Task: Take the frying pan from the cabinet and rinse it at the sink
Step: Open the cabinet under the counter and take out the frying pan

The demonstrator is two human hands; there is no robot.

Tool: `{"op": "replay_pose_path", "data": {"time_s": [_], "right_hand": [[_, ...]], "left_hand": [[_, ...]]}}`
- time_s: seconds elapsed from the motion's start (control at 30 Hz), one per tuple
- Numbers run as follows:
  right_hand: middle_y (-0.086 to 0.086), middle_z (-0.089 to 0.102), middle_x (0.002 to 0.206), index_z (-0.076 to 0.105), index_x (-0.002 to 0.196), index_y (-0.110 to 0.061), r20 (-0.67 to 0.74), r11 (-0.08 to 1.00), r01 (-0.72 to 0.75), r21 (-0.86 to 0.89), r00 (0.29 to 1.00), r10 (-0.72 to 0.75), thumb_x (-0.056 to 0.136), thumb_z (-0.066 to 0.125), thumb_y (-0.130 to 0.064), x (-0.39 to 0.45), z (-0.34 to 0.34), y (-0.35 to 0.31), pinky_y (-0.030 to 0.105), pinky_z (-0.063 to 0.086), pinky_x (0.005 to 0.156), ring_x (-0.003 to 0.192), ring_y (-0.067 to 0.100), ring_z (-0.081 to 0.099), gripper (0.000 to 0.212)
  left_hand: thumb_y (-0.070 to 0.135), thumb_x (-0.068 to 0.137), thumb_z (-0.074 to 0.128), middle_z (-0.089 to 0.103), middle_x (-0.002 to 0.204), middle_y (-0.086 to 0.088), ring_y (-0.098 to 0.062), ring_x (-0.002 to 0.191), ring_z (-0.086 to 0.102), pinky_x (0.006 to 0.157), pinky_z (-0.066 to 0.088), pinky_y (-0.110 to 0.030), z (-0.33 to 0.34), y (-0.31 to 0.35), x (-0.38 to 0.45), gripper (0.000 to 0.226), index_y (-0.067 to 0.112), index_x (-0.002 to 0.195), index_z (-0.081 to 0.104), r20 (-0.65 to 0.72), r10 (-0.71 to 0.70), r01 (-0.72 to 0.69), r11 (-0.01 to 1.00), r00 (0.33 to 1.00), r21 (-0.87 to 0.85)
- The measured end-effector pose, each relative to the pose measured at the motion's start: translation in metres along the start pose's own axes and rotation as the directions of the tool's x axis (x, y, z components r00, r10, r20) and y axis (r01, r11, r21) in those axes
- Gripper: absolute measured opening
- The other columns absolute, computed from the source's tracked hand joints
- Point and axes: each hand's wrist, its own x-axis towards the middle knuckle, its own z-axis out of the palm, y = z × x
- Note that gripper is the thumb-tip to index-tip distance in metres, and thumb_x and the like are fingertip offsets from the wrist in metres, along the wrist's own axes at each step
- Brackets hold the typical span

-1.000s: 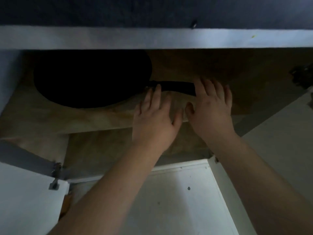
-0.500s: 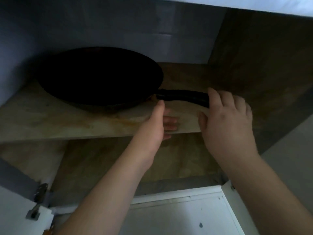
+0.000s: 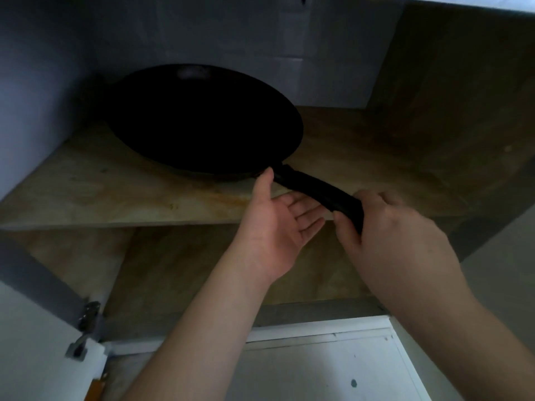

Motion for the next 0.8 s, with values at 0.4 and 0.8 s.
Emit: {"op": "replay_pose_path", "data": {"time_s": [0.4,0.8], "right_hand": [[0.004,0.060,0.066,0.063,0.098,-0.009,0.683,0.327,-0.607,0.724,0.695,-0.223,0.090,0.066,-0.021,-0.003,0.004,-0.019,0.019,0.050,0.050,0.051,0.008,0.060,0.015],[0.004,0.058,0.073,0.065,0.091,-0.004,0.545,-0.313,-0.880,0.358,0.469,-0.695,0.074,0.078,-0.011,-0.021,0.063,-0.033,0.013,0.038,0.042,0.051,0.005,0.049,0.024]], "left_hand": [[0.035,0.094,0.056,0.068,0.073,-0.002,-0.015,0.072,0.069,0.088,0.052,-0.034,-0.014,0.008,-0.011,0.034,0.004,0.102,0.068,-0.085,-0.043,0.045,0.999,0.995,0.028],[0.007,0.094,0.049,0.064,0.068,-0.008,-0.015,0.057,0.066,0.071,0.061,-0.039,-0.031,0.015,-0.016,0.011,0.000,0.097,0.057,-0.046,-0.080,0.077,0.996,0.996,-0.052]]}}
